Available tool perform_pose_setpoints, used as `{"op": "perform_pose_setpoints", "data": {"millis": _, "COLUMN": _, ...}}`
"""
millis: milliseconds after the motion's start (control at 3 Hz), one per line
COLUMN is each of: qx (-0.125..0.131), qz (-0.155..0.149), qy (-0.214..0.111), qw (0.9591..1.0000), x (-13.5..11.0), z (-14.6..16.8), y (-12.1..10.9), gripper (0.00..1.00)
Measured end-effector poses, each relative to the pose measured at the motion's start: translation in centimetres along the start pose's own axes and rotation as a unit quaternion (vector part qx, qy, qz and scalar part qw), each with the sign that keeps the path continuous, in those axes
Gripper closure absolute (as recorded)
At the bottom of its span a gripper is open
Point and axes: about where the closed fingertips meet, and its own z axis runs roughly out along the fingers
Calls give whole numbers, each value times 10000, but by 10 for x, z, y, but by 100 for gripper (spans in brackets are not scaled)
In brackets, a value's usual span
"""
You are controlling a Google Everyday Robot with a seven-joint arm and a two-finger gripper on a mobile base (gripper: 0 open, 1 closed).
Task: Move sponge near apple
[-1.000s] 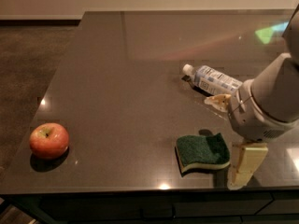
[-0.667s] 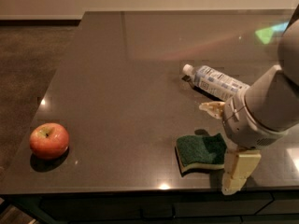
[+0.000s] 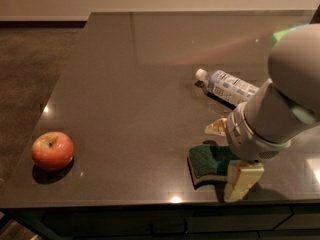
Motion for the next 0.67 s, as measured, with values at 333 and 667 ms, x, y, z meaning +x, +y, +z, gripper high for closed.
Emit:
{"op": "perform_pose_setpoints", "data": {"millis": 333, "qx": -144, "qz": 52, "qy": 131, "qw": 9998, "x": 0, "z": 3, "y": 0, "gripper": 42}}
{"op": "perform_pose_setpoints", "data": {"millis": 667, "qx": -163, "qz": 77, "qy": 154, "qw": 9997, "x": 0, "z": 2, "y": -1, "gripper": 64}}
